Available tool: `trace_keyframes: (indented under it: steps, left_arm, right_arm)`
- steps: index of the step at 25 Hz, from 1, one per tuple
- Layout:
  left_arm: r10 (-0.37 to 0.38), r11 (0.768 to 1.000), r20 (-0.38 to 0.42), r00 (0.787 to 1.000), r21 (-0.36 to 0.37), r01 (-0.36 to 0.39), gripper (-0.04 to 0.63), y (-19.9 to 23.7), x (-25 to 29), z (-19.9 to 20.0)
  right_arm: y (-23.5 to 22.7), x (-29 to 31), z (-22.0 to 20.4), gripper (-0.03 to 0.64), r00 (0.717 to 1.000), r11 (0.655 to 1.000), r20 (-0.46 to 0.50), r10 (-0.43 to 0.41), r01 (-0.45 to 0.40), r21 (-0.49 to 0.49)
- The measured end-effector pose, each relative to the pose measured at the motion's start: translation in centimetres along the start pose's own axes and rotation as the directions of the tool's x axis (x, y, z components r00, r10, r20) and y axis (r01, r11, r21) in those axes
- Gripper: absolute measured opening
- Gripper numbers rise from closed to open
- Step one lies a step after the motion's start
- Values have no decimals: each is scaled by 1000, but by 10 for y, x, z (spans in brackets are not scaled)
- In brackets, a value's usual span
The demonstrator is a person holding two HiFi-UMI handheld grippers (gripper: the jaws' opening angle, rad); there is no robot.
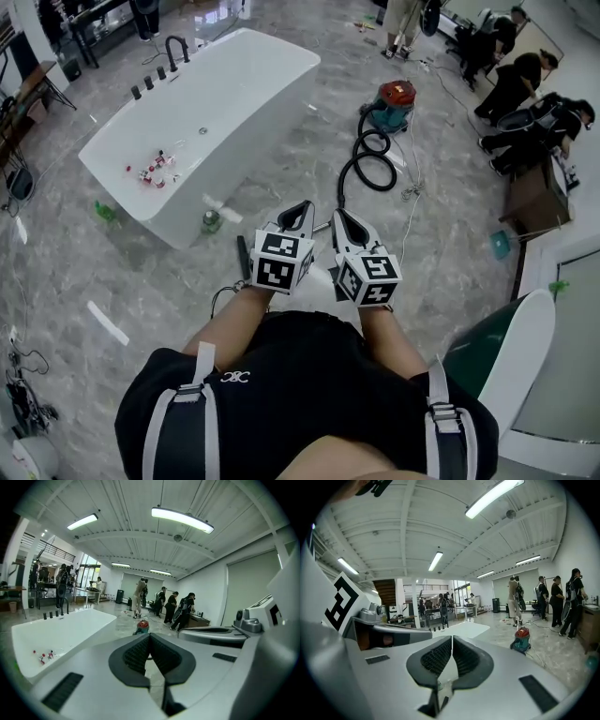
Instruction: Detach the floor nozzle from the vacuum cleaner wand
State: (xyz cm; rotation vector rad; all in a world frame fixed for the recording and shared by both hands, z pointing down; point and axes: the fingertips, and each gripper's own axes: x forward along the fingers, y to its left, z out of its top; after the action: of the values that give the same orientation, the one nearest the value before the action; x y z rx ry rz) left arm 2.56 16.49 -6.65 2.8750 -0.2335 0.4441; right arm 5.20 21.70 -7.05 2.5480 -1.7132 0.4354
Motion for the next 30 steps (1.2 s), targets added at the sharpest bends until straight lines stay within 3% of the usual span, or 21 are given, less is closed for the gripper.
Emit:
trace_keyframes:
  steps: [12, 23, 30]
  left_arm:
    - [48, 999, -50, 998, -10, -49, 9, 49, 68, 7]
    - [204, 978, -23, 979, -29, -205, 9, 107, 145, 58]
    - [291, 954, -59, 955, -61, -294, 9, 127, 184, 55]
  right_arm:
    - [-43, 74, -7, 14, 999, 999, -40, 9, -7, 49]
    - [-92, 181, 44, 14, 988, 988, -20, 155, -155, 21]
    - [-118, 223, 42, 14, 968, 969, -53, 246, -245, 25]
